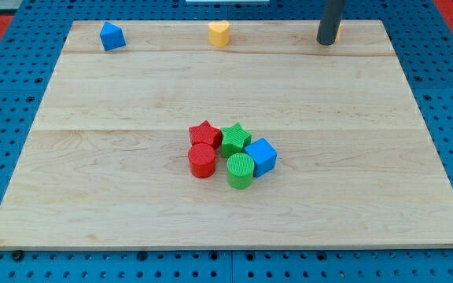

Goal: Place the blue cube to the left center

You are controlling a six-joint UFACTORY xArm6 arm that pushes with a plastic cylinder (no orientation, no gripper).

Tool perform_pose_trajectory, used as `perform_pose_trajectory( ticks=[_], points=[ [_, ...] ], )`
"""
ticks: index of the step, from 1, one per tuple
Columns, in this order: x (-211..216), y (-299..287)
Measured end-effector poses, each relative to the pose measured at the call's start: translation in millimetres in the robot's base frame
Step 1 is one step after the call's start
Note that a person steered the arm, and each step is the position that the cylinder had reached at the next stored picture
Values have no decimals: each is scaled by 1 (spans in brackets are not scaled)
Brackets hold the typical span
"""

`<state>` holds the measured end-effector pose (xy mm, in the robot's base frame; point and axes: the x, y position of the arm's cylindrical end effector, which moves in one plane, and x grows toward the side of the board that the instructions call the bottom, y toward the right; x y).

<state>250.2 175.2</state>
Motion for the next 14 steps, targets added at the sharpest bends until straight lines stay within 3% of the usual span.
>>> perform_pose_trajectory(
  ticks=[1, 5, 7, 8, 9, 12, 13, 14],
  points=[
    [28, 7],
    [41, 0],
    [76, -62],
    [102, -100],
    [137, -102],
    [268, -65],
    [304, -84],
    [302, -134]
  ],
)
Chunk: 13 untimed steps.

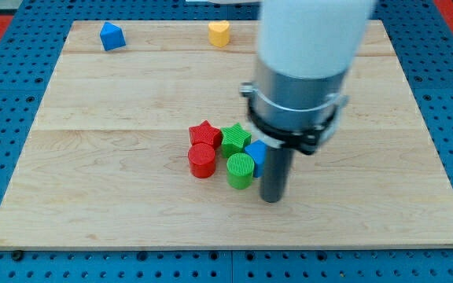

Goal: Place the blue cube to the left center

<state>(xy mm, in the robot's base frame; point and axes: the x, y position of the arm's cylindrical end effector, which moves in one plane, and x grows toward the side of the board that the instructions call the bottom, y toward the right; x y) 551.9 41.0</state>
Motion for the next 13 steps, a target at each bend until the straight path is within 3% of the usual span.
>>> perform_pose_trajectory(
  ticks=[3, 8, 10, 11, 13],
  points=[
    [-49, -4],
    [-135, 74],
    [-151, -32],
    [-170, -40],
    [-178, -123]
  ],
)
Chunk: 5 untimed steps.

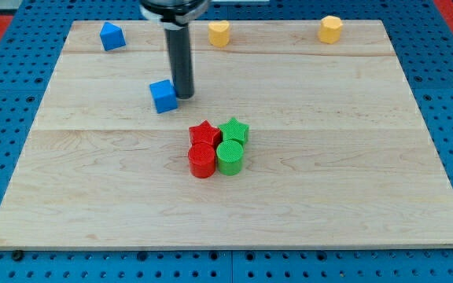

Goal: Place the blue cube to the left center

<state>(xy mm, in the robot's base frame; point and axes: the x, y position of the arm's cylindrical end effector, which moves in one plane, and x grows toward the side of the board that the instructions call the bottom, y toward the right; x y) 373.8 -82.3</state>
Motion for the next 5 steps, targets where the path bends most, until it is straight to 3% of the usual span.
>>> perform_pose_trajectory(
  ticks=[2, 5],
  points=[
    [22, -34],
    [14, -70]
  ],
)
